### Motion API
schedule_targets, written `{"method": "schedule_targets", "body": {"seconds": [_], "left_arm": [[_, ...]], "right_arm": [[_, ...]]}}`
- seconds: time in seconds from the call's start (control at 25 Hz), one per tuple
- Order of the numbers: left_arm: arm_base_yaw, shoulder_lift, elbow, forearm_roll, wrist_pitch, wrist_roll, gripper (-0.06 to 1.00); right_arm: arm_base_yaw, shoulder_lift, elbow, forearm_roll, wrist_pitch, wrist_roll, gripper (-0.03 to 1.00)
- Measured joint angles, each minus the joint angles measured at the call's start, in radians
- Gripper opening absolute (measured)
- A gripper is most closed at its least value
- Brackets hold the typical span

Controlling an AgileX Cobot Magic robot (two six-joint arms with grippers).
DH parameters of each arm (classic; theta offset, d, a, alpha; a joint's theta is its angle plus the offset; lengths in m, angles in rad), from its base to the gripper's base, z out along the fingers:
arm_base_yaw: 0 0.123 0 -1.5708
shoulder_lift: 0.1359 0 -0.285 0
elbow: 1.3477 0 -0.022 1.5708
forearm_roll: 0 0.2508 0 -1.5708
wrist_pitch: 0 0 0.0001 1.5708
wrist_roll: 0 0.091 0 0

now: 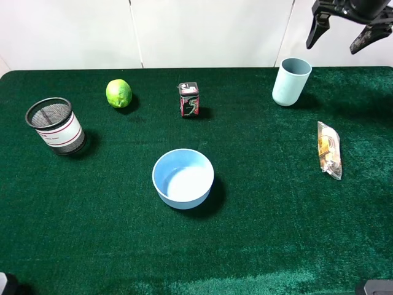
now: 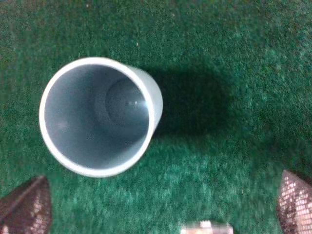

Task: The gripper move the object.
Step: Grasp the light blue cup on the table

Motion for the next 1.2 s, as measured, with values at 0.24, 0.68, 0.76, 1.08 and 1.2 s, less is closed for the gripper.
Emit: {"method": "schedule_targets", "body": {"seconds": [0.24, 0.68, 0.76, 1.08, 1.2], "left_arm": [[0.0, 0.0, 0.0, 0.0, 0.0, 0.0, 0.99], [0.0, 0.0, 0.0, -0.001, 0.0, 0.0, 0.99], [0.0, 0.0, 0.0, -0.001, 0.0, 0.0, 0.99], [0.0, 0.0, 0.0, -0.001, 0.0, 0.0, 0.99], [0.0, 0.0, 0.0, -0.001, 0.0, 0.0, 0.99]], "right_arm": [[-0.01, 0.05, -0.003, 0.007, -0.05, -0.009, 0.69], [-0.01, 0.146, -0.005, 0.021, -0.12, -0.03, 0.69], [-0.01, 0.163, -0.007, 0.023, -0.127, -0.03, 0.69], [-0.01, 0.217, -0.012, 0.032, -0.153, -0.03, 0.69], [-0.01, 0.231, -0.012, 0.034, -0.157, -0.031, 0.66]]}}
